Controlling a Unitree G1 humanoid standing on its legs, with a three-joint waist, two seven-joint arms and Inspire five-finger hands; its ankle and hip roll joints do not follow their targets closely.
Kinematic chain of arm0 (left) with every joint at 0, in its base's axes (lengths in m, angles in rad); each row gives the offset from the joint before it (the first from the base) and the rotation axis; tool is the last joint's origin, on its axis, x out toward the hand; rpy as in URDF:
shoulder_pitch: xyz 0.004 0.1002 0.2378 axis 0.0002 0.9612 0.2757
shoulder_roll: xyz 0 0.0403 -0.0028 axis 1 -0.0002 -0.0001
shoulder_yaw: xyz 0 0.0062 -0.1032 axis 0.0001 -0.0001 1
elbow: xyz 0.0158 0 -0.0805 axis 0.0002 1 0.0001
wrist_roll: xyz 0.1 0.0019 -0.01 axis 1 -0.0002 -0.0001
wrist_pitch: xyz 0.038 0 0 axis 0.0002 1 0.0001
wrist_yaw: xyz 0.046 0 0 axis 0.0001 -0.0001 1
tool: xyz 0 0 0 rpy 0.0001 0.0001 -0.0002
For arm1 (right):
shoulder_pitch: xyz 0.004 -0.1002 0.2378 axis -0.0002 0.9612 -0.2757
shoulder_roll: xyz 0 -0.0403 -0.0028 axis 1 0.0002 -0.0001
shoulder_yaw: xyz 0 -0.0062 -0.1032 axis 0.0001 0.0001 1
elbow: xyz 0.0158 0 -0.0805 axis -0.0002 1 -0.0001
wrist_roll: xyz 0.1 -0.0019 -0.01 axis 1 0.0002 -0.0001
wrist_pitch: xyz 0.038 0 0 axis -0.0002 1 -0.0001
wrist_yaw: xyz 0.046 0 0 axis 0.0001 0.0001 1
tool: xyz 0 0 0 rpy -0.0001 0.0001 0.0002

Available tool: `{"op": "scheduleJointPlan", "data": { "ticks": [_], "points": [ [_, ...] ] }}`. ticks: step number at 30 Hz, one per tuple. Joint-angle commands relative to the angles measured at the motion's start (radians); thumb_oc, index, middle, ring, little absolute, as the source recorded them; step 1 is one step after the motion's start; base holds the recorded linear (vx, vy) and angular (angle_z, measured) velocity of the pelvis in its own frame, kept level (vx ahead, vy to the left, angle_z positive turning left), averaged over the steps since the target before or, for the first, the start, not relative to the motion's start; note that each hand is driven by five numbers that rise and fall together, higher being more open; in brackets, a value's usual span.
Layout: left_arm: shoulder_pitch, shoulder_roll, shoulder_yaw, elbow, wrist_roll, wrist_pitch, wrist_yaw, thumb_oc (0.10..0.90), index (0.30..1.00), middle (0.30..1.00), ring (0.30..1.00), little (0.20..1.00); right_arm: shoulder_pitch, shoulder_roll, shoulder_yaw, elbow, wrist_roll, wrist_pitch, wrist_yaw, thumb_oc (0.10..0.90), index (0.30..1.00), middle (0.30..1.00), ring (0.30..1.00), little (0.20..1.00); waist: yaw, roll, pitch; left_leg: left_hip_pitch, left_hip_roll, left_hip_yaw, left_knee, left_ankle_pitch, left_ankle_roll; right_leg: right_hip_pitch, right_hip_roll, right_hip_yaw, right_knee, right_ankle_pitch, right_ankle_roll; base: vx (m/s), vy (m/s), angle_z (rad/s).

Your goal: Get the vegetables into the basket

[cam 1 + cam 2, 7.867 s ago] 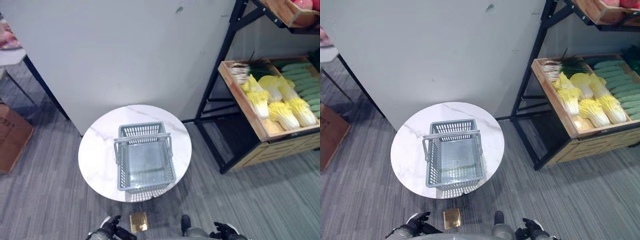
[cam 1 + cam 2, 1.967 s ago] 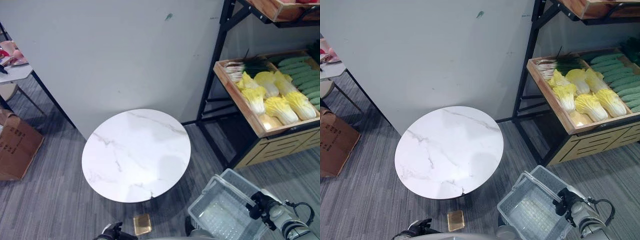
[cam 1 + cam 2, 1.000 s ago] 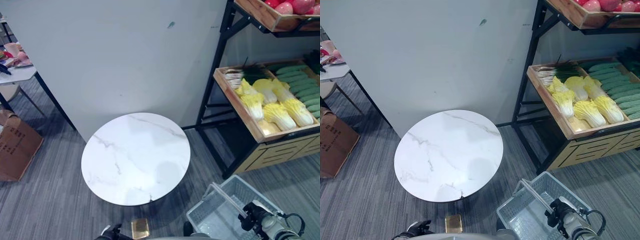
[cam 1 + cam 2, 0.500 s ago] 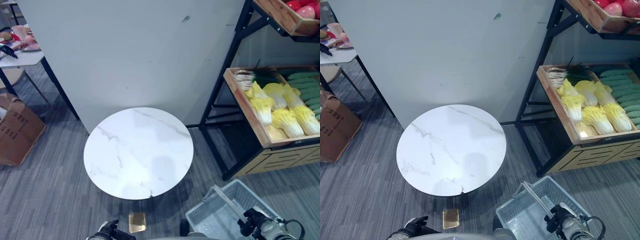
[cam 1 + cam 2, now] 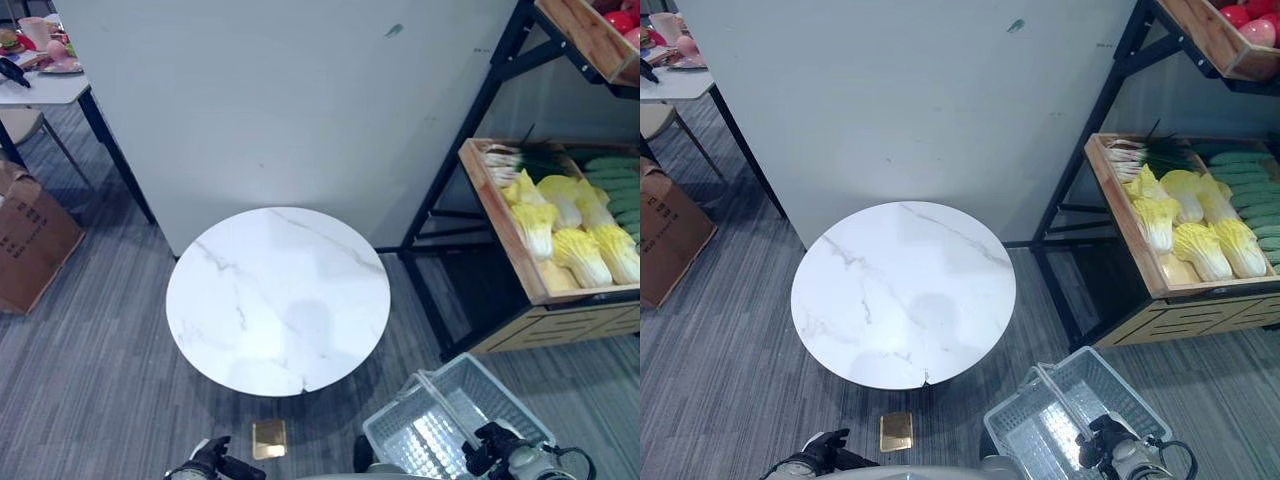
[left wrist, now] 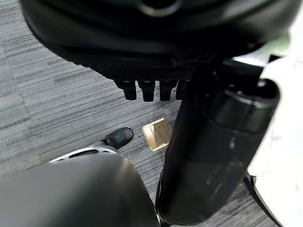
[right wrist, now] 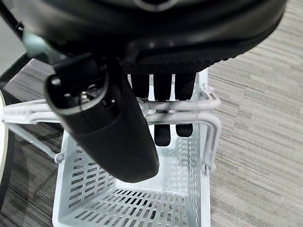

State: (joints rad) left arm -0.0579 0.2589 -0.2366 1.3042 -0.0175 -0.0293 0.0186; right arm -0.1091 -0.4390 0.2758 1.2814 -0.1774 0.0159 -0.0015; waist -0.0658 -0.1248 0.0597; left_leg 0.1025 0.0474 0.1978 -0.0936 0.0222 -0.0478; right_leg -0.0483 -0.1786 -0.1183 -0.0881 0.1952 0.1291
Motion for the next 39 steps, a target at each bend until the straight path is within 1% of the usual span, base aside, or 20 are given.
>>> {"op": "scheduleJointPlan", "data": {
  "ticks": [1, 8, 9, 10, 11, 13, 14, 16, 17, 18, 19, 20, 21, 24, 25, 26, 31, 33, 38, 39],
  "points": [
    [-0.037, -0.006, -0.035, 0.034, 0.045, -0.006, 0.002, 0.9, 1.0, 1.0, 1.0, 1.0, -0.138, -0.075, -0.021, 0.02, 0.043, -0.019, -0.039, 0.4, 0.3, 0.3, 0.3, 0.3, 0.005, 0.018, 0.052, -0.031, -0.032, 0.018, 0.006, -0.013, -0.015, 0.062, -0.035, 0.05, 0.046, -0.029, 0.093, 0.02, 0.055, -0.16],
    [-0.046, -0.001, -0.054, 0.011, 0.052, -0.012, -0.005, 0.9, 1.0, 1.0, 1.0, 1.0, -0.171, -0.088, -0.015, 0.006, 0.04, -0.018, -0.039, 0.4, 0.3, 0.3, 0.3, 0.3, -0.012, 0.022, 0.062, -0.014, -0.034, 0.078, 0.006, -0.028, -0.003, 0.025, -0.032, 0.115, 0.056, 0.003, 0.109, 0.01, 0.05, -0.31],
    [-0.046, 0.004, -0.049, 0.0, 0.045, -0.014, -0.001, 0.9, 1.0, 1.0, 1.0, 1.0, -0.195, -0.086, 0.0, -0.005, 0.035, -0.016, -0.039, 0.4, 0.3, 0.3, 0.3, 0.3, -0.016, 0.021, 0.07, -0.002, -0.027, 0.122, 0.006, -0.031, -0.001, 0.001, -0.024, 0.147, 0.058, 0.028, 0.124, -0.01, 0.014, -0.67],
    [-0.046, 0.004, -0.049, 0.0, 0.045, -0.014, -0.002, 0.9, 1.0, 1.0, 1.0, 1.0, -0.195, -0.086, 0.001, -0.005, 0.035, -0.015, -0.039, 0.4, 0.3, 0.3, 0.3, 0.3, -0.013, 0.021, 0.07, -0.001, -0.027, 0.125, 0.006, -0.032, -0.001, 0.0, -0.023, 0.15, 0.058, 0.029, 0.124, -0.07, -0.043, -1.03],
    [-0.041, 0.012, -0.035, -0.015, 0.032, -0.016, 0.001, 0.9, 1.0, 1.0, 1.0, 1.0, -0.221, -0.074, 0.015, -0.022, 0.032, -0.015, -0.041, 0.4, 0.3, 0.3, 0.3, 0.3, 0.01, 0.028, 0.088, 0.011, 0.001, 0.186, 0.006, -0.032, -0.007, -0.028, -0.043, 0.063, 0.079, 0.053, 0.128, -0.07, -0.059, -1.09],
    [-0.039, 0.015, -0.031, -0.019, 0.03, -0.016, 0.004, 0.9, 1.0, 1.0, 1.0, 1.0, -0.227, -0.071, 0.02, -0.03, 0.031, -0.015, -0.04, 0.4, 0.3, 0.3, 0.3, 0.3, 0.012, 0.024, 0.087, 0.005, 0.009, 0.203, 0.006, -0.026, -0.011, -0.04, -0.056, 0.031, 0.087, 0.067, 0.126, -0.09, -0.089, -1.53],
    [-0.038, 0.023, -0.022, -0.018, 0.028, -0.016, 0.006, 0.9, 1.0, 1.0, 1.0, 1.0, -0.236, -0.061, 0.022, -0.045, 0.033, -0.016, -0.04, 0.4, 0.3, 0.3, 0.3, 0.3, 0.025, 0.029, 0.092, 0.008, 0.035, 0.247, 0.006, -0.02, -0.018, -0.046, -0.103, -0.077, 0.127, 0.072, 0.127, -0.07, -0.084, -0.98],
    [-0.037, 0.023, -0.023, -0.017, 0.028, -0.014, 0.006, 0.9, 1.0, 1.0, 1.0, 1.0, -0.231, -0.061, 0.023, -0.048, 0.034, -0.015, -0.039, 0.4, 0.3, 0.3, 0.3, 0.3, 0.024, 0.028, 0.094, 0.014, 0.042, 0.252, 0.006, -0.023, -0.021, -0.036, -0.118, -0.093, 0.134, 0.072, 0.127, -0.03, -0.066, -0.72],
    [-0.042, 0.026, -0.024, -0.012, 0.036, -0.011, 0.006, 0.9, 1.0, 1.0, 1.0, 1.0, -0.232, -0.052, 0.017, -0.054, 0.038, -0.013, -0.042, 0.4, 0.3, 0.3, 0.3, 0.3, 0.028, 0.028, 0.091, 0.016, 0.053, 0.278, 0.006, -0.015, -0.023, -0.027, -0.16, -0.125, 0.154, 0.087, 0.131, -0.03, -0.069, -0.86],
    [-0.042, 0.026, -0.024, -0.012, 0.036, -0.011, 0.006, 0.9, 1.0, 1.0, 1.0, 1.0, -0.232, -0.052, 0.017, -0.054, 0.038, -0.013, -0.042, 0.4, 0.3, 0.3, 0.3, 0.3, 0.029, 0.028, 0.091, 0.016, 0.053, 0.279, 0.006, -0.015, -0.023, -0.027, -0.161, -0.125, 0.154, 0.087, 0.131, -0.07, -0.102, -0.76],
    [-0.039, 0.026, -0.025, -0.007, 0.042, -0.008, 0.004, 0.9, 1.0, 1.0, 1.0, 1.0, -0.232, -0.044, 0.015, -0.061, 0.039, -0.012, -0.041, 0.4, 0.3, 0.3, 0.3, 0.3, 0.036, 0.024, 0.088, 0.014, 0.058, 0.307, 0.017, -0.013, -0.024, -0.009, -0.202, -0.164, 0.166, 0.107, 0.133, -0.04, -0.044, -0.48],
    [-0.039, 0.026, -0.025, -0.007, 0.042, -0.008, 0.004, 0.9, 1.0, 1.0, 1.0, 1.0, -0.232, -0.044, 0.015, -0.061, 0.039, -0.012, -0.041, 0.4, 0.3, 0.3, 0.3, 0.3, 0.036, 0.024, 0.089, 0.014, 0.058, 0.307, 0.017, -0.013, -0.024, -0.009, -0.202, -0.164, 0.166, 0.108, 0.133, -0.03, -0.09, -0.71],
    [-0.035, 0.027, -0.021, -0.001, 0.047, -0.006, 0.002, 0.9, 1.0, 1.0, 1.0, 1.0, -0.237, -0.036, 0.017, -0.063, 0.037, -0.008, -0.037, 0.4, 0.3, 0.3, 0.3, 0.3, 0.05, 0.026, 0.076, 0.022, 0.069, 0.33, 0.021, -0.025, -0.033, 0.018, -0.228, -0.218, 0.175, 0.118, 0.133, 0.01, -0.045, -0.6],
    [-0.031, 0.026, -0.018, 0.0, 0.047, -0.004, 0.0, 0.9, 1.0, 1.0, 1.0, 1.0, -0.242, -0.032, 0.023, -0.061, 0.033, -0.007, -0.033, 0.4, 0.3, 0.3, 0.3, 0.3, 0.061, 0.02, 0.068, 0.025, 0.071, 0.356, 0.024, -0.022, -0.034, 0.034, -0.24, -0.257, 0.177, 0.125, 0.133, -0.05, -0.065, -0.78],
    [-0.03, 0.026, -0.014, 0.003, 0.053, -0.001, -0.002, 0.9, 1.0, 1.0, 1.0, 1.0, -0.248, -0.027, 0.035, -0.062, 0.029, -0.005, -0.027, 0.4, 0.3, 0.3, 0.3, 0.3, 0.071, 0.008, 0.054, 0.023, 0.072, 0.393, 0.028, -0.014, -0.037, 0.054, -0.236, -0.302, 0.159, 0.119, 0.133, -0.07, -0.113, -0.92],
    [-0.03, 0.026, -0.012, 0.002, 0.051, -0.001, -0.005, 0.9, 1.0, 1.0, 1.0, 1.0, -0.247, -0.028, 0.039, -0.062, 0.026, -0.004, -0.024, 0.4, 0.3, 0.3, 0.3, 0.3, 0.07, 0.002, 0.048, 0.02, 0.078, 0.408, 0.028, -0.004, -0.044, 0.063, -0.227, -0.306, 0.126, 0.113, 0.133, -0.06, -0.096, -0.76],
    [-0.048, 0.015, -0.018, 0.0, 0.051, 0.004, -0.003, 0.9, 1.0, 1.0, 1.0, 1.0, -0.236, -0.03, 0.029, -0.06, 0.031, -0.002, -0.03, 0.4, 0.3, 0.3, 0.3, 0.3, 0.05, 0.015, 0.044, 0.024, 0.112, 0.415, 0.031, 0.025, -0.073, 0.074, -0.187, -0.303, 0.08, 0.065, 0.133, 0.02, -0.121, -0.31],
    [-0.059, 0.009, -0.025, 0.0, 0.059, 0.007, -0.003, 0.9, 1.0, 1.0, 1.0, 1.0, -0.219, -0.034, 0.022, -0.053, 0.031, -0.001, -0.032, 0.4, 0.3, 0.3, 0.3, 0.3, 0.036, 0.028, 0.045, 0.021, 0.131, 0.406, 0.029, 0.042, -0.088, 0.084, -0.166, -0.302, 0.058, 0.028, 0.133, 0.02, -0.12, -0.2],
    [-0.07, -0.008, -0.03, 0.001, 0.061, 0.009, -0.002, 0.9, 1.0, 1.0, 1.0, 1.0, -0.195, -0.044, 0.006, -0.05, 0.043, -0.005, -0.038, 0.4, 0.3, 0.3, 0.3, 0.3, 0.013, 0.059, 0.049, 0.012, 0.166, 0.401, 0.026, 0.075, -0.116, 0.094, -0.135, -0.312, 0.03, -0.003, 0.125, 0.01, -0.124, 0.08],
    [-0.077, -0.015, -0.038, -0.003, 0.062, 0.009, -0.002, 0.9, 1.0, 1.0, 1.0, 1.0, -0.186, -0.057, -0.002, -0.047, 0.048, -0.004, -0.04, 0.4, 0.3, 0.3, 0.3, 0.3, 0.001, 0.078, 0.062, -0.004, 0.184, 0.398, 0.024, 0.102, -0.132, 0.086, -0.121, -0.308, 0.029, -0.018, 0.12, -0.01, -0.153, 0.01]
  ]
}}
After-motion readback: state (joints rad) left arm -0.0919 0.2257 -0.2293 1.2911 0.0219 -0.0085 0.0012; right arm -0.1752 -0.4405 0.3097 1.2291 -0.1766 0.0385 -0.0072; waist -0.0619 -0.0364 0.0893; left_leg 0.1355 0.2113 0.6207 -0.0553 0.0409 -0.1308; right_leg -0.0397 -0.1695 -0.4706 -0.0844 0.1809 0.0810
